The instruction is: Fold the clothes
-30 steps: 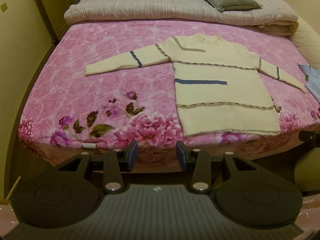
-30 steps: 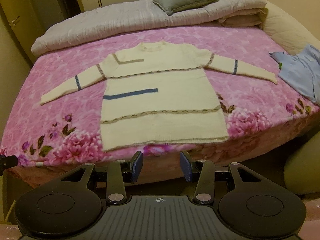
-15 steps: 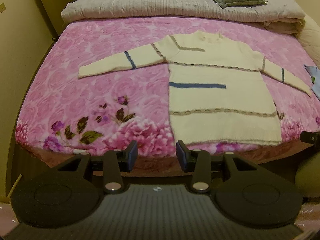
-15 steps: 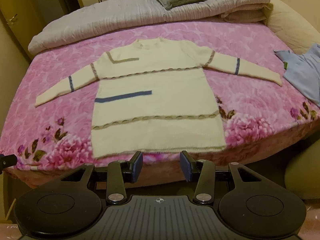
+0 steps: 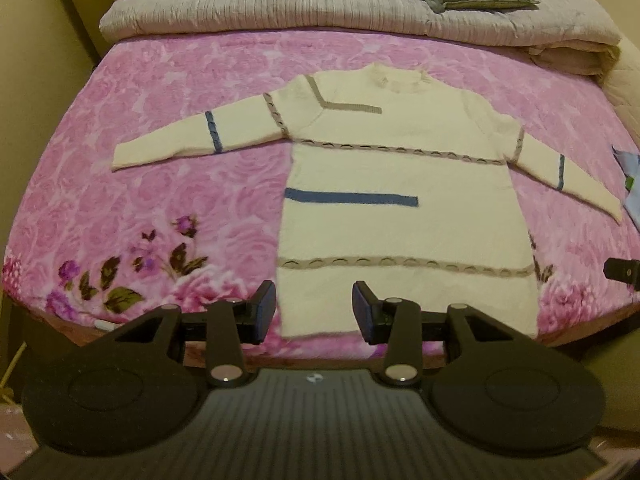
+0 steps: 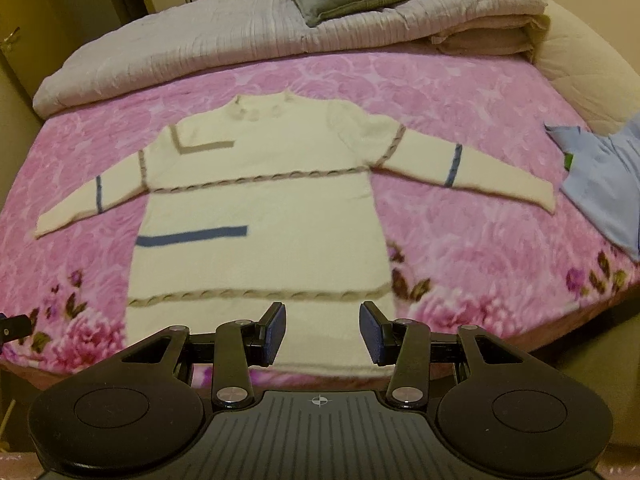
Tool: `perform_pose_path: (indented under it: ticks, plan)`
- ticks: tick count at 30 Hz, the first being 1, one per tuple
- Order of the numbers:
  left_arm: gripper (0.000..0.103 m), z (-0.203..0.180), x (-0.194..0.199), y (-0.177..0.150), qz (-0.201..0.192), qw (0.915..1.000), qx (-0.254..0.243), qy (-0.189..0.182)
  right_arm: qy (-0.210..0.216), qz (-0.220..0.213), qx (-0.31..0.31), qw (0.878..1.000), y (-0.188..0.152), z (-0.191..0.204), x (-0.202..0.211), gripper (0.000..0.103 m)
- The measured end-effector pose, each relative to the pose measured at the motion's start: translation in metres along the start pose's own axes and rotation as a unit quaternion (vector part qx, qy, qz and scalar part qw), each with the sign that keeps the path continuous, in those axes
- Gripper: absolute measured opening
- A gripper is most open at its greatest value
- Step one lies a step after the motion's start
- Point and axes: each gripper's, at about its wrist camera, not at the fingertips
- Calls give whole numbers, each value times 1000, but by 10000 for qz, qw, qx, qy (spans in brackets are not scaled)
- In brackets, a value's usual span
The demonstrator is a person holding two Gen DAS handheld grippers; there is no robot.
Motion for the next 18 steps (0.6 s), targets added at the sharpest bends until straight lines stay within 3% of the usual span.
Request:
perform_pose_path:
  ticks: [7,12,18]
  plan:
    - [38,-24,-15,19,181,9995,241,118,74,160,206,9996,33,-32,-19,45]
    - [38,-21,-29,25,259,9981,562,27,159,223,242,9993,50,-51,-39,45]
    - [41,3,-51,34,256,9955,910,18,440,-34,100,9990,69,-59,-64,45]
Point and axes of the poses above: each gripper's, at about its wrist camera, not at the fingertips, and x roughly against the way its jaws point, z to its left, y to its top, and after that the axes turned 1 degree about -z, right-handed
